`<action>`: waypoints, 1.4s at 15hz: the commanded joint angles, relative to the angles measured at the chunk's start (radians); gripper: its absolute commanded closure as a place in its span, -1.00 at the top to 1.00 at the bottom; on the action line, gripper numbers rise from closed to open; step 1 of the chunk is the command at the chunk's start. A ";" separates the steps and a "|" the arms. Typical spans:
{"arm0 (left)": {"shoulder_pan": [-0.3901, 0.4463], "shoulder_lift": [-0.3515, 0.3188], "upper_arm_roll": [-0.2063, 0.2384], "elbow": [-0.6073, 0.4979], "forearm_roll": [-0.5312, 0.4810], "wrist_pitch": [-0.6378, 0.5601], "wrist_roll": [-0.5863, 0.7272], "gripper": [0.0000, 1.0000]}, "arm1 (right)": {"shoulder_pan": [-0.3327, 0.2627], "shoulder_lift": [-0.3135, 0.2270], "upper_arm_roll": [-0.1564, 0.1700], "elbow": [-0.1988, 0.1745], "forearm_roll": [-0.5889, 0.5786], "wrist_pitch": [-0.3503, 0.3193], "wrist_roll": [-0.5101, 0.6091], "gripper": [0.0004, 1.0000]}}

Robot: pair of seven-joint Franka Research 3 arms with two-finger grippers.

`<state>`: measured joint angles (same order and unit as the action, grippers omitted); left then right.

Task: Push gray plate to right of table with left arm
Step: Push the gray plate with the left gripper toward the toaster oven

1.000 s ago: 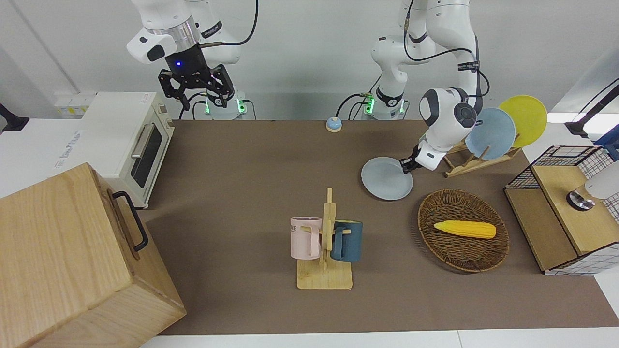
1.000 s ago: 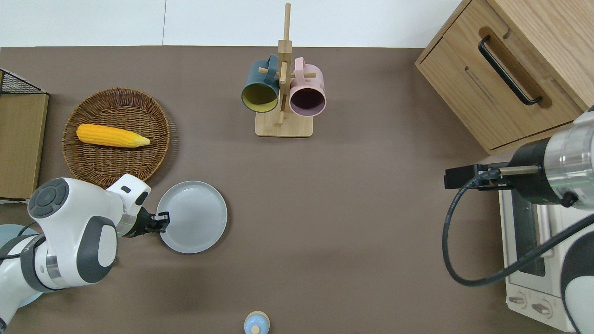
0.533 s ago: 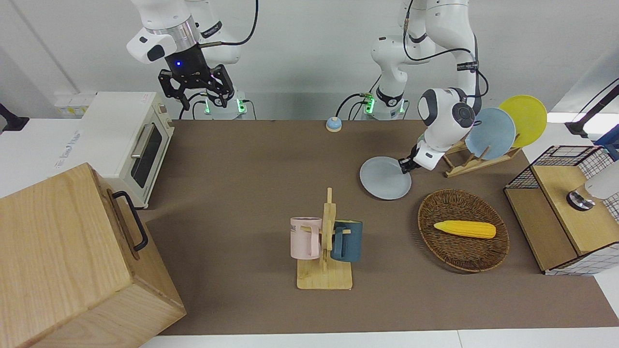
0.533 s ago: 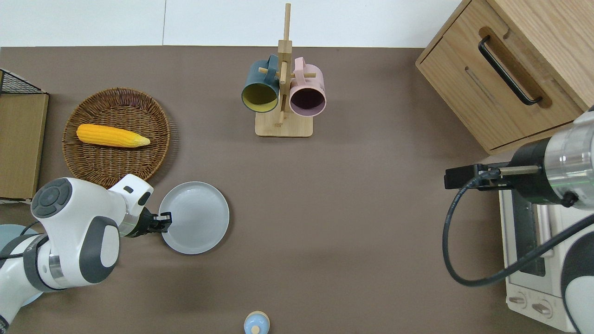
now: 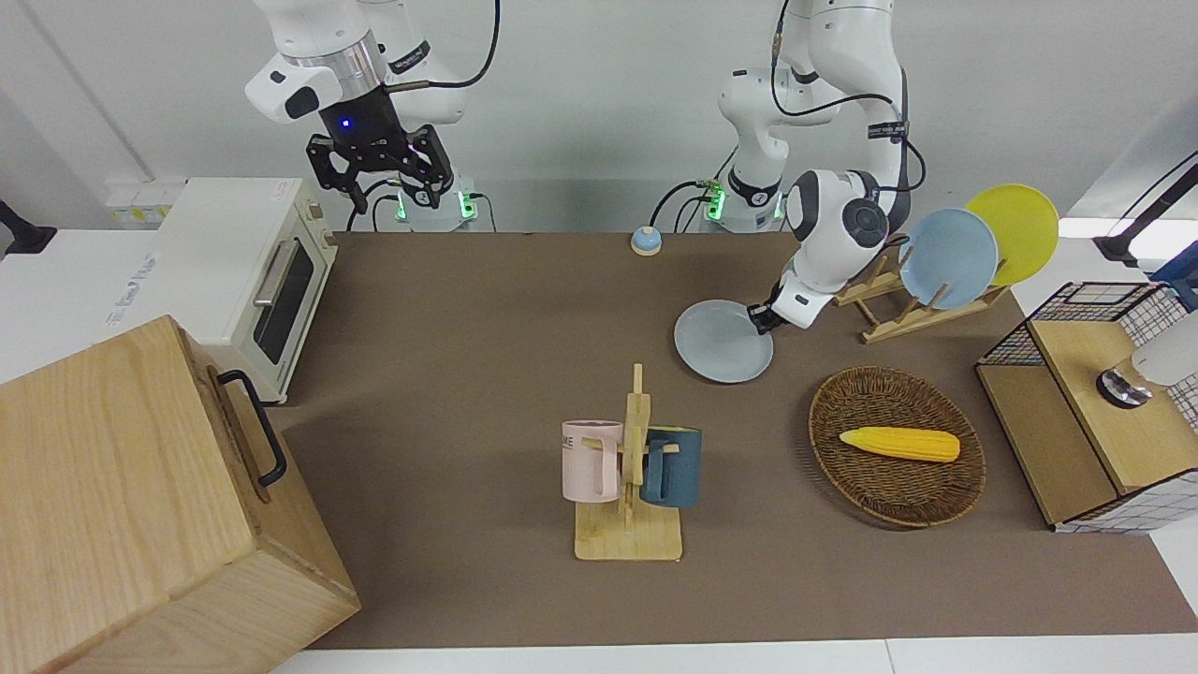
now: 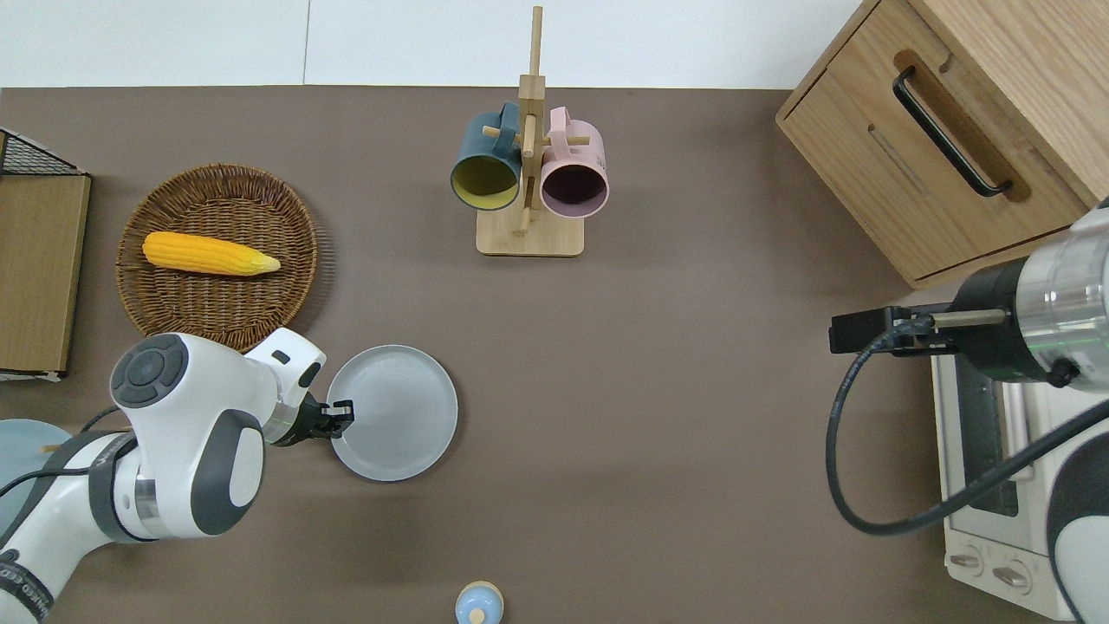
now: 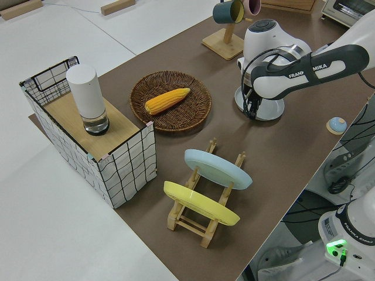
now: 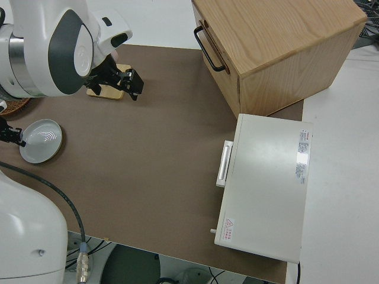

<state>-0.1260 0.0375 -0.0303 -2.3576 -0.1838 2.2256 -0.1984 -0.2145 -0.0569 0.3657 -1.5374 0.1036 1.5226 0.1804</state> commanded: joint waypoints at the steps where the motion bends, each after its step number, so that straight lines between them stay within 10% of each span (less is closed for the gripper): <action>1: -0.069 0.021 0.003 -0.009 -0.008 0.028 -0.085 -1.00 | -0.006 0.006 0.004 0.014 0.016 -0.005 0.002 0.99; 11: -0.276 0.021 -0.003 -0.008 -0.088 0.138 -0.318 -1.00 | -0.006 0.006 0.004 0.014 0.016 -0.005 0.002 0.99; 21: -0.284 0.062 -0.158 0.006 -0.105 0.262 -0.529 -1.00 | -0.006 0.006 0.004 0.014 0.016 -0.005 0.002 0.99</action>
<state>-0.3958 0.0686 -0.1629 -2.3585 -0.2761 2.4513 -0.6731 -0.2145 -0.0569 0.3657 -1.5374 0.1036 1.5226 0.1804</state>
